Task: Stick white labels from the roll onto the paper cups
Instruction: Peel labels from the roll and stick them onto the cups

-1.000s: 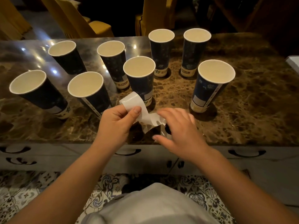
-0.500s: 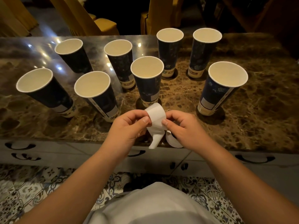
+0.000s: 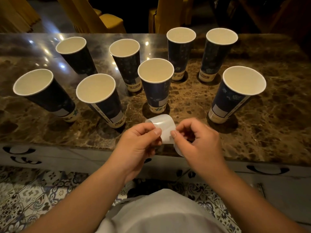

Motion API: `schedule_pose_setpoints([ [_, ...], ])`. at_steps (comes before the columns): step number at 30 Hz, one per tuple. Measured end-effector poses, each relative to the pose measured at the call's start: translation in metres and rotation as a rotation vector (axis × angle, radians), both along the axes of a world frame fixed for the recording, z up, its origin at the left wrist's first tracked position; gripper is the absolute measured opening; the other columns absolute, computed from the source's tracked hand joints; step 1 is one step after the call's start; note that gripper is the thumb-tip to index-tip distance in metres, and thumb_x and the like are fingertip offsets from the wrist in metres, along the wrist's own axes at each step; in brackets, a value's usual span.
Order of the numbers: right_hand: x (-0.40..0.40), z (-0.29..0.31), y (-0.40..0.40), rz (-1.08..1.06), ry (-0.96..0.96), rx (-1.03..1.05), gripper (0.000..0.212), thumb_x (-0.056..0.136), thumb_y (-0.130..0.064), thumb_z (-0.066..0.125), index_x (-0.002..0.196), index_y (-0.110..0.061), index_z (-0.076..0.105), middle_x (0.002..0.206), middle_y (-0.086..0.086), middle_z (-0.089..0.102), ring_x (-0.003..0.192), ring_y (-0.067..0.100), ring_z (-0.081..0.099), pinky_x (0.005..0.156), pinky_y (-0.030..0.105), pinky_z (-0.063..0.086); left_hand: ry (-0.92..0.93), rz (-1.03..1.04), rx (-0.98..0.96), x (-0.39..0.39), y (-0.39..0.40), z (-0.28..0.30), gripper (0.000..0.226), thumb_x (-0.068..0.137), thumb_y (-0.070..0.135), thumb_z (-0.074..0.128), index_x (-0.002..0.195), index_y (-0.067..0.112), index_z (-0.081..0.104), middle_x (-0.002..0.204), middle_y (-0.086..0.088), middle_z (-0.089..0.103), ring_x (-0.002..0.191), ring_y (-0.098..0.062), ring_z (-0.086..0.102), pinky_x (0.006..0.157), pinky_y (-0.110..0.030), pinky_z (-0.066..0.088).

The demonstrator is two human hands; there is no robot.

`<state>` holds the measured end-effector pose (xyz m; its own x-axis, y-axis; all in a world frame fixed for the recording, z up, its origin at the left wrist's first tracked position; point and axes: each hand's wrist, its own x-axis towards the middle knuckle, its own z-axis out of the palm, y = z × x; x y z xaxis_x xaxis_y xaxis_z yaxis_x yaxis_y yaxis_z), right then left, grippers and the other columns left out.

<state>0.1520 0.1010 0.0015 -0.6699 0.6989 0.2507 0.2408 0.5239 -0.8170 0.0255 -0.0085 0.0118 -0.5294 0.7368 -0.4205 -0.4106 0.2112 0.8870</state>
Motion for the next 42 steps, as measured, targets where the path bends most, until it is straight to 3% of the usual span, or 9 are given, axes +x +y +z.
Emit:
schedule_pose_setpoints([
  [5,0.003,0.007,-0.014,0.018,-0.013,-0.266,0.012,0.081,-0.03,0.069,0.073,-0.021,0.068,0.062,-0.005,0.063,0.059,0.008,0.057,0.053,0.016,0.046,-0.012,-0.048,0.013,0.009,-0.003,-0.003,0.013,0.086,0.011,0.063,0.077,0.015,0.07,0.071,-0.007,0.067,0.066,-0.011,0.061,0.06,-0.026,0.043],
  [10,0.006,0.008,-0.017,-0.016,-0.055,-0.254,0.015,0.078,-0.033,0.072,0.07,-0.022,0.067,0.063,-0.004,0.067,0.059,0.012,0.061,0.054,0.027,0.054,-0.21,-0.032,0.032,0.014,-0.006,0.0,0.014,0.09,0.015,0.059,0.082,0.008,0.069,0.072,-0.006,0.067,0.067,-0.009,0.061,0.063,-0.022,0.047],
  [13,0.005,0.01,-0.019,-0.049,-0.111,-0.225,0.016,0.076,-0.036,0.073,0.07,-0.023,0.067,0.062,-0.006,0.066,0.059,0.01,0.061,0.052,0.025,0.053,-0.263,-0.038,0.058,0.014,-0.007,0.001,0.012,0.086,0.015,0.061,0.084,0.008,0.07,0.076,-0.005,0.069,0.069,-0.007,0.064,0.068,-0.023,0.048],
  [18,0.006,0.01,-0.021,-0.055,-0.156,-0.25,0.012,0.075,-0.032,0.073,0.068,-0.023,0.068,0.061,-0.004,0.064,0.057,0.008,0.058,0.05,0.018,0.048,-0.156,-0.066,0.063,0.017,-0.011,-0.002,0.014,0.079,0.019,0.063,0.081,0.01,0.074,0.078,-0.005,0.072,0.074,-0.008,0.066,0.072,-0.027,0.048],
  [22,0.007,0.012,-0.023,-0.029,-0.151,-0.319,0.011,0.078,-0.024,0.074,0.068,-0.021,0.069,0.06,-0.002,0.063,0.054,0.006,0.054,0.05,0.017,0.047,-0.026,-0.076,0.046,0.02,-0.016,-0.002,0.018,0.087,0.015,0.06,0.08,0.016,0.077,0.085,-0.005,0.074,0.083,-0.012,0.066,0.075,-0.029,0.048],
  [27,0.008,0.01,-0.026,-0.025,-0.174,-0.357,0.013,0.08,-0.02,0.071,0.067,-0.017,0.069,0.055,-0.005,0.059,0.053,0.002,0.051,0.051,0.014,0.043,0.13,-0.078,0.01,0.022,-0.021,-0.004,0.015,0.09,0.015,0.06,0.09,0.013,0.075,0.098,-0.017,0.072,0.088,-0.023,0.06,0.076,-0.036,0.046],
  [33,0.014,0.01,-0.028,-0.02,-0.175,-0.352,0.015,0.082,-0.016,0.067,0.067,-0.018,0.067,0.058,-0.006,0.057,0.056,0.004,0.05,0.051,0.01,0.039,0.185,-0.069,-0.001,0.023,-0.023,-0.003,0.012,0.09,0.016,0.061,0.089,0.014,0.072,0.091,-0.01,0.074,0.089,-0.021,0.063,0.078,-0.037,0.048],
  [38,0.019,0.013,-0.026,-0.035,-0.137,-0.334,0.016,0.083,-0.012,0.065,0.068,-0.018,0.068,0.061,-0.002,0.062,0.056,0.004,0.052,0.05,0.015,0.043,-0.086,0.011,-0.006,0.023,-0.02,-0.003,0.011,0.092,0.014,0.057,0.086,0.01,0.065,0.076,-0.009,0.069,0.069,-0.012,0.062,0.062,-0.025,0.047],
  [42,0.023,0.014,-0.019,-0.07,-0.115,-0.385,0.016,0.083,-0.011,0.066,0.068,-0.018,0.069,0.067,0.001,0.065,0.059,0.008,0.056,0.054,0.021,0.048,-0.203,0.061,-0.018,0.022,-0.017,-0.005,0.01,0.094,0.017,0.056,0.092,0.009,0.062,0.078,-0.01,0.065,0.068,-0.012,0.063,0.063,-0.025,0.046],
])
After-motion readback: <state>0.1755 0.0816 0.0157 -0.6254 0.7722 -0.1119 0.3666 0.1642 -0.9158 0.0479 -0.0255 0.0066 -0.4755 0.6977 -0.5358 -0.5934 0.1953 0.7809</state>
